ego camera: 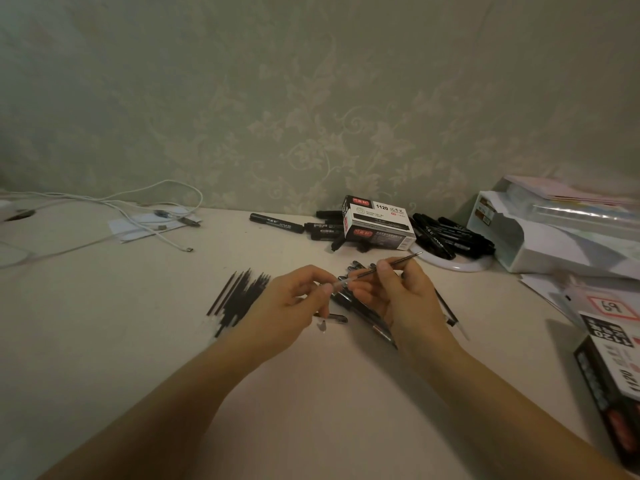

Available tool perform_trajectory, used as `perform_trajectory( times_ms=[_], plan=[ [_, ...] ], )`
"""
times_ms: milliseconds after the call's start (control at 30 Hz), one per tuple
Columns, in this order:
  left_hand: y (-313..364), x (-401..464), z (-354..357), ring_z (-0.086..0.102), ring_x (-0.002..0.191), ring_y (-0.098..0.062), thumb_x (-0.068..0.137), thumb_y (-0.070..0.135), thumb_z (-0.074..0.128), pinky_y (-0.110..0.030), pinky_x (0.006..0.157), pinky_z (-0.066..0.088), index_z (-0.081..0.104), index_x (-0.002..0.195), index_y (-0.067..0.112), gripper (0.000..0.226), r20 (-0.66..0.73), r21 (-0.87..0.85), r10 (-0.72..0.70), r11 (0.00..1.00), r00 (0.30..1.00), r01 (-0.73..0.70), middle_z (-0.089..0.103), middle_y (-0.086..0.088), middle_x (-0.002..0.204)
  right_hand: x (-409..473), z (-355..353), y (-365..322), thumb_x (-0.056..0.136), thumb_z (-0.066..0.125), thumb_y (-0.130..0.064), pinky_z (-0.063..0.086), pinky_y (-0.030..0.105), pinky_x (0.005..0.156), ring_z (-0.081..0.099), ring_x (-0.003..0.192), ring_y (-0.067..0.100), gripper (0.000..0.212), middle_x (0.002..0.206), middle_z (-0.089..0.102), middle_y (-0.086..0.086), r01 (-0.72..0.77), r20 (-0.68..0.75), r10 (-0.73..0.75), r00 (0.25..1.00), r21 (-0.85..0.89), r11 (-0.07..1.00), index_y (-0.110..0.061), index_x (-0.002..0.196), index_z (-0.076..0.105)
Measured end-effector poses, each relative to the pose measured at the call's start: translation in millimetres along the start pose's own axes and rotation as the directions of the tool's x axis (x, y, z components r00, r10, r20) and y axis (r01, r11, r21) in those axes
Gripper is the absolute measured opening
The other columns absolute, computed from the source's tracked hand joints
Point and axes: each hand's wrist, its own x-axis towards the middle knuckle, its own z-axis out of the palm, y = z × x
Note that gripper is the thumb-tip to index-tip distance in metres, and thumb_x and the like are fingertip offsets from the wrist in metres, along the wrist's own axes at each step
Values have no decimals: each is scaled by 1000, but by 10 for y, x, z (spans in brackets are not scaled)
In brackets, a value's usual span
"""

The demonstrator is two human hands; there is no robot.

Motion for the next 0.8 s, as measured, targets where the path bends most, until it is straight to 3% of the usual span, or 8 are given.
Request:
perform_trajectory(
  times_ms=[100, 233, 367, 500, 567, 667, 733, 800],
  plan=[
    [6, -10, -4, 59, 60, 0, 97, 24, 51, -12, 55, 43, 64, 102, 23, 14, 13, 47, 10, 999, 1000, -11, 66, 2, 73, 10, -5, -37, 101, 50, -16, 57, 21, 67, 75, 84, 26, 10, 92, 76, 13, -28, 5, 28, 1000, -15, 999, -8, 102, 56],
    [22, -58, 34, 65, 67, -10, 98, 27, 51, -14, 61, 46, 61, 102, 26, 11, 1, 86, 42, 995, 999, -42, 67, 2, 76, -68, 49, -56, 89, 71, -24, 54, 15, 68, 72, 82, 11, 4, 89, 76, 1, 71, 144, -15, 990, -389, 919, -22, 90, 74],
    [36, -70, 1, 57, 60, -1, 96, 31, 51, -22, 61, 44, 54, 108, 31, 12, -96, 54, 56, 997, 994, -51, 65, 5, 73, -102, 115, -156, 78, 72, -50, 53, 14, 68, 69, 80, 3, 32, 90, 73, -8, 122, 188, -18, 982, -557, 821, -31, 103, 71],
    [68, 41, -74, 53, 58, 2, 97, 32, 49, -27, 64, 43, 52, 113, 35, 16, -255, 79, 85, 995, 963, -67, 64, 4, 72, -87, 79, -205, 83, 77, -35, 45, 4, 68, 62, 80, -2, 23, 90, 66, -13, 274, 256, -105, 961, -824, 496, -28, 103, 72],
    [62, 42, -80, 55, 60, -9, 97, 32, 49, -38, 63, 50, 52, 114, 38, 18, -243, 136, 115, 987, 963, -84, 63, 2, 72, -147, 106, -82, 85, 75, -34, 43, 7, 68, 58, 78, 0, 23, 90, 62, -11, 406, 397, -101, 912, -844, 350, -23, 105, 72],
    [-26, -48, -89, 60, 67, -24, 97, 33, 48, -46, 76, 54, 52, 117, 38, 21, -166, 243, 169, 962, 971, -126, 60, 4, 73, -232, 147, 96, 89, 69, -40, 43, 17, 71, 54, 81, 8, 26, 93, 55, -7, 507, 498, -100, 862, -832, 224, -19, 103, 71],
    [-89, -68, -124, 56, 61, -17, 97, 34, 48, -39, 72, 54, 53, 116, 41, 21, -134, 264, 170, 956, 976, -130, 59, 8, 72, -226, 156, 166, 94, 64, -33, 48, 29, 77, 57, 87, 14, 21, 98, 57, -2, 533, 522, -108, 846, -823, 193, -16, 105, 70],
    [-118, -61, -150, 49, 51, -4, 97, 33, 48, -17, 55, 44, 54, 114, 42, 20, -103, 314, 200, 936, 974, -158, 58, 11, 71, -217, 175, 202, 97, 60, -23, 49, 34, 81, 59, 91, 18, 16, 102, 60, 1, 563, 550, -118, 827, -812, 157, -12, 106, 69]
  ],
)
